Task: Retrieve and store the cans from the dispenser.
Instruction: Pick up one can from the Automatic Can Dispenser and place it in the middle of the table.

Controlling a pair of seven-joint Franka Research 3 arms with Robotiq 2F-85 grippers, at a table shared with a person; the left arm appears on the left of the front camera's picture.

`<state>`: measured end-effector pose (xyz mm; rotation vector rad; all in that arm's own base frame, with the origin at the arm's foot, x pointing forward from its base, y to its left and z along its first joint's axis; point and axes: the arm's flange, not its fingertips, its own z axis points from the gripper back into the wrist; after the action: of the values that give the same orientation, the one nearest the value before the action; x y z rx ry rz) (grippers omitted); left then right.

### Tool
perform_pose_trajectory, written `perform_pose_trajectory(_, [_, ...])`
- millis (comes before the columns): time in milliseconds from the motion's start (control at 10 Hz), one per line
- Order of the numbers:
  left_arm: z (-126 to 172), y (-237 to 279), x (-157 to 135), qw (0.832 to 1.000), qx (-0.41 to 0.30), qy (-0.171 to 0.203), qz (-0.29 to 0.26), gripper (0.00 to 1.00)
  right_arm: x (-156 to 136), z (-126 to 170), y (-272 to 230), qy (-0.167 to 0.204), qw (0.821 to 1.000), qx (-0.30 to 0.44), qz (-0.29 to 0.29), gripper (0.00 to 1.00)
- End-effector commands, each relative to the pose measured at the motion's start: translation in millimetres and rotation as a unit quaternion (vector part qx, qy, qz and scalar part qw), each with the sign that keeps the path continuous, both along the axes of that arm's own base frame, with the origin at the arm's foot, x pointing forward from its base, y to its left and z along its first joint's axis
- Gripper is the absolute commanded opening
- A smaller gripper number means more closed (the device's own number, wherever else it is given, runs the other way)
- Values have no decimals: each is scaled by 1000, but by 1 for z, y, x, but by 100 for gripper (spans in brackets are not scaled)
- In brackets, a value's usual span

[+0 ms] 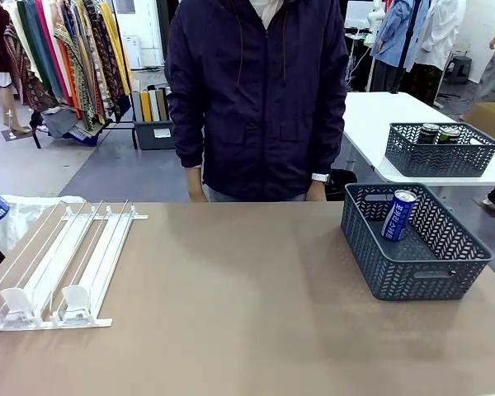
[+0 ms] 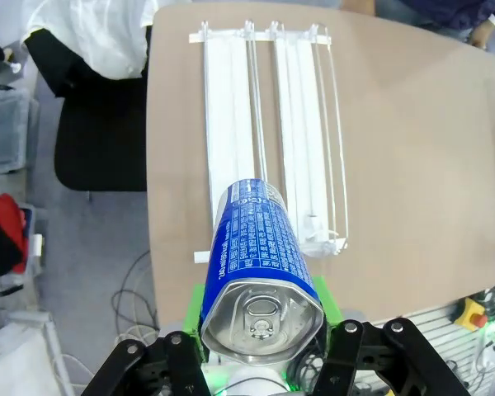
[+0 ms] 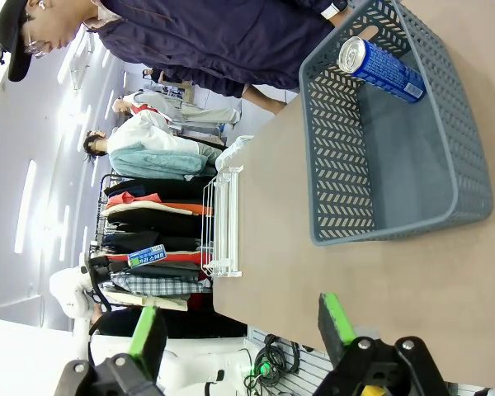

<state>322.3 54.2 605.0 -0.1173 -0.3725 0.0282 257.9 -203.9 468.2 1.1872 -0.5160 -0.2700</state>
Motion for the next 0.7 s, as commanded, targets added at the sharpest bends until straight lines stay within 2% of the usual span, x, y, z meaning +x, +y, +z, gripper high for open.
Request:
perform_pose_trajectory(0, [0,4,-1,1000,-4,0,3,0,0,1,-1,-11,1000,1,2,100])
perform_pose_trajectory(100, [-7,-13,10,998,-27,-15,-59,0,0,1,-1,-11,1000,1,2,100])
perform_pose_trajectory(200, [-7,-41,23,996,-24,-23,-83,0,0,1,-1,-11,1000,1,2,100])
perform_pose_trajectory(300, [-6,-108,55,983,-14,-45,-175,0,0,1,-1,-11,1000,1,2,100])
perform_pose_trajectory(400, [-11,-167,81,965,-3,-44,-257,0,0,1,-1,-11,1000,1,2,100])
perform_pose_trajectory(500, [-23,-218,103,949,17,-35,-313,0,0,1,-1,-11,1000,1,2,100])
perform_pose_trajectory(600, [-44,-274,119,924,11,-11,-383,0,0,1,-1,-11,1000,1,2,100])
